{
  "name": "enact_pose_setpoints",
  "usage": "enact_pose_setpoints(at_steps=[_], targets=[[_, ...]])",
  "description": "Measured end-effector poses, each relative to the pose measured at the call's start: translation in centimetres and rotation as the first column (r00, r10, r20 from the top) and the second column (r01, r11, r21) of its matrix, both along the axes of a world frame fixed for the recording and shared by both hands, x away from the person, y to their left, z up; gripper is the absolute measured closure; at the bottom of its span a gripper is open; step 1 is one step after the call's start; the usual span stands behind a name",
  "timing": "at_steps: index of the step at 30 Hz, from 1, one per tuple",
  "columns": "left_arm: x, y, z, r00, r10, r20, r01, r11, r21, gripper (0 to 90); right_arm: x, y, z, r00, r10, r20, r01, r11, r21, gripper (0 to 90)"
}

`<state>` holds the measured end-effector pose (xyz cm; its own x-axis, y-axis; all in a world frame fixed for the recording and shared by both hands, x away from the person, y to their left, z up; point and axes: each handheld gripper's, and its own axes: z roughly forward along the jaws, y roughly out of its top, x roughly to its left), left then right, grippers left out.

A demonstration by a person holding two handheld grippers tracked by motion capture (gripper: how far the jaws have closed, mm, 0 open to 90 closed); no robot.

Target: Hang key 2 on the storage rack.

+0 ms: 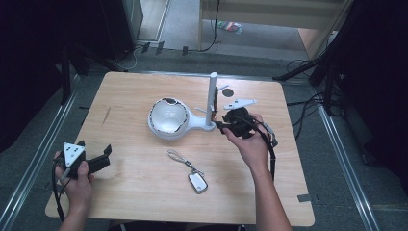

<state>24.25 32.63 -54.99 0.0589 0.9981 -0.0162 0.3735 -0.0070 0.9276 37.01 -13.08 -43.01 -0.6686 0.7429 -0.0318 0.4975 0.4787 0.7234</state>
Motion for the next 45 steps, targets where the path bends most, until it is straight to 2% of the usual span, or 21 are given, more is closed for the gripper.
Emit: enact_pose_setpoints(at_steps=[4, 8, 17, 23, 27, 35, 40, 45], targets=[[0.0, 0.1, 0.0, 1.0000, 0.000, 0.003, 0.000, 1.0000, -0.006, 5.5, -0.1, 0.5, -0.1, 0.9994, 0.017, -0.030, -0.018, 0.999, -0.045, 64.0], [0.0, 0.0, 0.0, 1.0000, 0.000, 0.004, 0.000, 1.0000, -0.005, 5.5, -0.1, 0.7, -0.4, 0.9982, 0.031, -0.052, -0.034, 0.997, -0.069, 63.9], [0.1, 0.0, 0.0, 1.0000, 0.001, -0.005, -0.001, 1.0000, 0.002, 5.5, -0.4, 1.3, -0.6, 0.9966, 0.064, -0.052, -0.069, 0.993, -0.098, 64.5], [0.0, 0.0, 0.0, 1.0000, 0.000, 0.002, 0.000, 1.0000, -0.006, 5.5, -0.7, 2.0, -1.0, 0.9931, 0.102, -0.058, -0.109, 0.984, -0.144, 63.9], [0.1, 0.0, 0.0, 1.0000, 0.001, 0.000, -0.001, 1.0000, -0.005, 5.5, -1.0, 2.4, -1.3, 0.9917, 0.106, -0.073, -0.115, 0.983, -0.140, 63.8], [0.1, 0.0, 0.0, 1.0000, -0.001, -0.005, 0.001, 1.0000, 0.001, 5.4, -1.3, 3.2, -1.9, 0.9888, 0.123, -0.085, -0.135, 0.977, -0.163, 63.0], [0.1, 0.0, 0.0, 1.0000, -0.001, -0.004, 0.001, 1.0000, 0.002, 5.5, -1.6, 3.9, -2.2, 0.9848, 0.146, -0.094, -0.161, 0.969, -0.189, 62.6], [0.1, 0.0, 0.0, 1.0000, -0.002, -0.005, 0.002, 1.0000, 0.005, 5.5, -2.0, 4.5, -2.6, 0.9804, 0.162, -0.111, -0.182, 0.964, -0.192, 62.1]])
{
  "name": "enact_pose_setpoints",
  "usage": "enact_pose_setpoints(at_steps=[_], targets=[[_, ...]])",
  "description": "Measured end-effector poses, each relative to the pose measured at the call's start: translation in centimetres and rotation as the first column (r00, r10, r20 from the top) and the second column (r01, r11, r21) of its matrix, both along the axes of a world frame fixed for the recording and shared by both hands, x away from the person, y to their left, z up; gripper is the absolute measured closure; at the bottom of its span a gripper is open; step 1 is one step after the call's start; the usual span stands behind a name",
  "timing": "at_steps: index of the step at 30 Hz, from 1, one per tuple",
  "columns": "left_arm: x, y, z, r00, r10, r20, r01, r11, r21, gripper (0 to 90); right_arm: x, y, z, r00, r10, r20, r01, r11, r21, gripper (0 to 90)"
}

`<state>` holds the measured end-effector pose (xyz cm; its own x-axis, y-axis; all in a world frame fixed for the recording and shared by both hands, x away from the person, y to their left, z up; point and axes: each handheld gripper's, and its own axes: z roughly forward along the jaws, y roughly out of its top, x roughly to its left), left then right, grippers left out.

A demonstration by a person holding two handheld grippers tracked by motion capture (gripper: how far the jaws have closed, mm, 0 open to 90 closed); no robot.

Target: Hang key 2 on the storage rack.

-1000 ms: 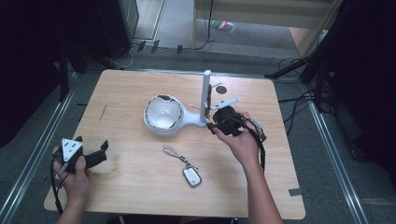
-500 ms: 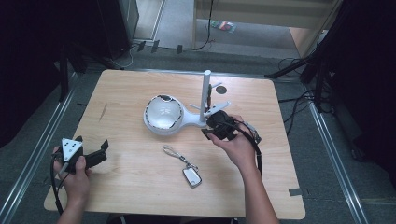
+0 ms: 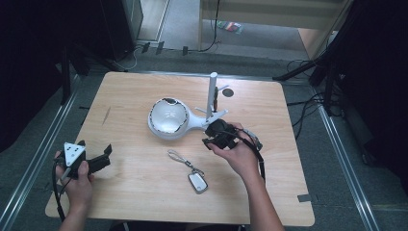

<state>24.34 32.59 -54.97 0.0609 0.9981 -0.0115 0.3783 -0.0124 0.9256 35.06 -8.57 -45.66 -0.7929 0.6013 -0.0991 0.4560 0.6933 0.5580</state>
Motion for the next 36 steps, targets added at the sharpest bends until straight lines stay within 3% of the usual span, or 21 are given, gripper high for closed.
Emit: enact_pose_setpoints(at_steps=[13, 22, 26, 36], targets=[[0.0, -0.1, 0.0, 1.0000, -0.002, -0.006, 0.002, 1.0000, 0.000, 5.5, -1.3, 2.1, -1.5, 0.9966, 0.071, -0.042, -0.073, 0.997, -0.040, 61.5], [0.5, -0.2, 0.0, 0.9992, -0.019, -0.036, 0.020, 0.9997, 0.016, 5.4, -1.9, 2.9, -2.1, 0.9945, 0.072, -0.076, -0.074, 0.997, -0.022, 61.5], [0.6, -0.4, 0.0, 0.9987, -0.021, -0.046, 0.023, 0.9991, 0.035, 5.4, -2.3, 3.2, -2.5, 0.9927, 0.076, -0.094, -0.079, 0.996, -0.028, 61.6], [0.7, -0.3, 0.0, 0.9985, -0.026, -0.047, 0.028, 0.9992, 0.027, 5.4, -3.1, 4.8, -3.1, 0.9898, 0.095, -0.106, -0.101, 0.994, -0.051, 61.1]])
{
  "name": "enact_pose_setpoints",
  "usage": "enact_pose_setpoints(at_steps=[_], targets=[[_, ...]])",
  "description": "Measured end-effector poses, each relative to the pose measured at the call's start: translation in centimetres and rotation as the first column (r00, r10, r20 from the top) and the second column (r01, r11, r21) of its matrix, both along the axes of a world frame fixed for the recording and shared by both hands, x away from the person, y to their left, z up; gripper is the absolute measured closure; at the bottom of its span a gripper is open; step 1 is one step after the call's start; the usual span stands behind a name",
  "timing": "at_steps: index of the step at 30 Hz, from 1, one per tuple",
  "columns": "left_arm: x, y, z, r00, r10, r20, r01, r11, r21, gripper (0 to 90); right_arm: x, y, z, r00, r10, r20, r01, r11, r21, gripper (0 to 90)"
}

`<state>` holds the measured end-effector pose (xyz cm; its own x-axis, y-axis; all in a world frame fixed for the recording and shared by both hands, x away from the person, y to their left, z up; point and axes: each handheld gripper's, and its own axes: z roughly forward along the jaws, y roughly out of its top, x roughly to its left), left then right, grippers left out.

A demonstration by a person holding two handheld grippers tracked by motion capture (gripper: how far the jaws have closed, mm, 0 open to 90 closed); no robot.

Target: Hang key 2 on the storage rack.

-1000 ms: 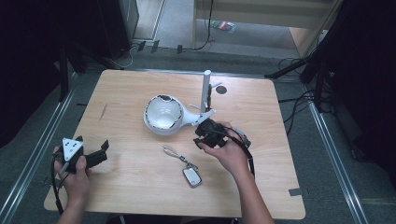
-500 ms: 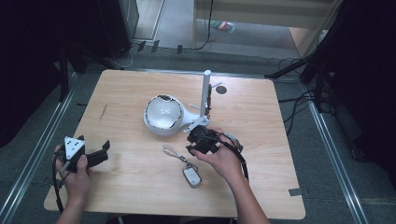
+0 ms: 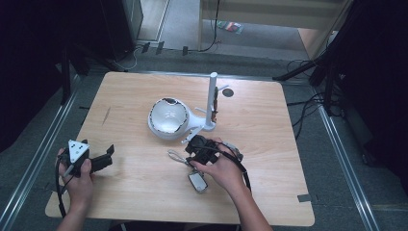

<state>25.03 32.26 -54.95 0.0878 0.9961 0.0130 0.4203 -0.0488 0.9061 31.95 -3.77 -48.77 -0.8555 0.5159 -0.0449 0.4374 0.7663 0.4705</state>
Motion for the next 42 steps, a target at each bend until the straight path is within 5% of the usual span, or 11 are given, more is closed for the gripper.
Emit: enact_pose_setpoints(at_steps=[22, 42], targets=[[0.0, 0.1, 0.0, 1.0000, -0.003, -0.005, 0.003, 1.0000, -0.006, 5.4, -0.2, 1.3, -1.9, 0.9971, -0.018, -0.074, 0.014, 0.999, -0.049, 69.4], [0.0, 0.1, 0.0, 1.0000, -0.005, -0.006, 0.005, 1.0000, -0.008, 5.4, -0.6, 1.7, -2.4, 0.9989, -0.026, -0.040, 0.023, 0.997, -0.072, 83.5]])
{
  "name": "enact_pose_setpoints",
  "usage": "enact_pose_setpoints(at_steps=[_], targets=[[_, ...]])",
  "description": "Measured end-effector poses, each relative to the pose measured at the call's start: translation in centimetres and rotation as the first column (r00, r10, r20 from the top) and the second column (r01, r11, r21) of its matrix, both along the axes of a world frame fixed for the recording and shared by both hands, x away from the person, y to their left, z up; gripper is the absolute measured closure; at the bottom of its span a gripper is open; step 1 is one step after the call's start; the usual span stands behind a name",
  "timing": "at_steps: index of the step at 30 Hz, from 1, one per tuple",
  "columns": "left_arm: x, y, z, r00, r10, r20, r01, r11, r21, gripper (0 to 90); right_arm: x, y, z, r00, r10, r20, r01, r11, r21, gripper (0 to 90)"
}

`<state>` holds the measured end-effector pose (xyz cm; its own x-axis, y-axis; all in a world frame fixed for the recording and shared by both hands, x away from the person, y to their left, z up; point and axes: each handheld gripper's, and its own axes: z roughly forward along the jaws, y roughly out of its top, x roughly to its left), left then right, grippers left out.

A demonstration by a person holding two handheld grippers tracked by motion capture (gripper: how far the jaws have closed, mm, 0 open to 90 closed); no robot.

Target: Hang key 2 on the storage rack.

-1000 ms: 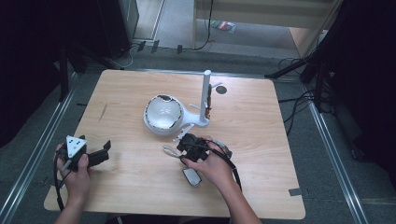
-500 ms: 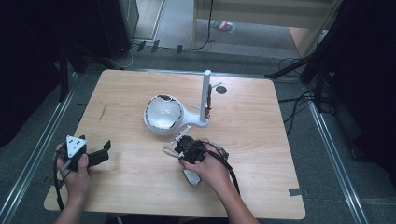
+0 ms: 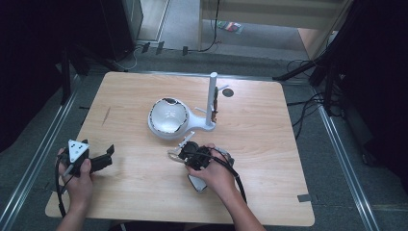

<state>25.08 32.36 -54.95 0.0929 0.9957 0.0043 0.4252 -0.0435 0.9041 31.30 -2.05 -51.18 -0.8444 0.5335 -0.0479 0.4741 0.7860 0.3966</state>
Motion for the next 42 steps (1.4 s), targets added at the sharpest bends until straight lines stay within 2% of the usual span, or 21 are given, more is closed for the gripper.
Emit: enact_pose_setpoints(at_steps=[9, 27, 31, 35, 42], targets=[[0.0, 0.0, 0.0, 1.0000, -0.001, -0.001, 0.001, 1.0000, -0.001, 5.4, -0.2, -0.9, 1.4, 0.9983, -0.033, 0.047, 0.029, 0.997, 0.075, 83.6], [0.0, 0.0, 0.0, 1.0000, -0.001, -0.003, 0.001, 1.0000, -0.002, 5.4, -0.7, -2.2, 3.8, 0.9908, -0.063, 0.120, 0.043, 0.985, 0.166, 83.6], [0.0, 0.0, 0.0, 1.0000, 0.001, -0.002, -0.001, 1.0000, -0.001, 5.4, -0.9, -2.3, 4.2, 0.9863, -0.072, 0.149, 0.044, 0.981, 0.187, 83.7], [0.0, 0.0, 0.0, 1.0000, 0.002, -0.001, -0.002, 1.0000, 0.000, 5.4, -0.9, -2.6, 4.7, 0.9822, -0.086, 0.167, 0.046, 0.972, 0.228, 83.6], [0.0, 0.0, 0.0, 1.0000, 0.001, -0.002, -0.001, 1.0000, 0.001, 5.4, -1.2, -3.4, 5.5, 0.9670, -0.144, 0.210, 0.082, 0.957, 0.278, 83.6]])
